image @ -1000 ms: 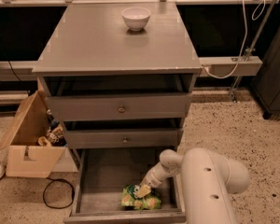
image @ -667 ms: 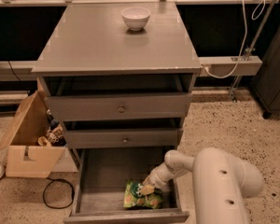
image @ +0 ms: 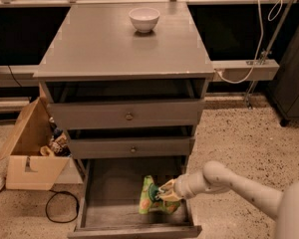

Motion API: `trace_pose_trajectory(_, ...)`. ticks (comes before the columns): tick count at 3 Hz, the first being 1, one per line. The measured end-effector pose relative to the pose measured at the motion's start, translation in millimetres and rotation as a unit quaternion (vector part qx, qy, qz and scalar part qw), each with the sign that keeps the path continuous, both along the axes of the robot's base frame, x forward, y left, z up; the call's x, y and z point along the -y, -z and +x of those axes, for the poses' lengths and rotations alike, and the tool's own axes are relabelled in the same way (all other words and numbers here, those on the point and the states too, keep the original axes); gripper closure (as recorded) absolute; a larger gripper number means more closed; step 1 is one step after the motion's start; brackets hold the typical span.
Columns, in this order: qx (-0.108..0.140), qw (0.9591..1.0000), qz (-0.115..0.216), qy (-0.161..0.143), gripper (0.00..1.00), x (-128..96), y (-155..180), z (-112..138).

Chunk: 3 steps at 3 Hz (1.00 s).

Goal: Pick green rice chip bag from bottom drawer and place on counter

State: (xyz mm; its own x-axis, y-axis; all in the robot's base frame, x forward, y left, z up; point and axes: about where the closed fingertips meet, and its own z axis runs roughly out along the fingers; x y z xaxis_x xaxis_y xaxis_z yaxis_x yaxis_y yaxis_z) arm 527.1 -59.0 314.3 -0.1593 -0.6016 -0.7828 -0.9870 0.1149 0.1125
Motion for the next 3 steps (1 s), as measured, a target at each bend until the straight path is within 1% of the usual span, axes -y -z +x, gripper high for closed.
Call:
trace_pose_trajectory(1,0.064,0.9975,0.027,0.003,1.0,29.2,-58.0,-5.7)
trace_pose_trajectory(2,0.068,0.9973,0.028,0.007,1.0,34.5,-58.0,-6.8)
trace_pose_trajectory(3,0.066,0.9974,0.028,0.006,1.0,32.2,-56.9,-6.9)
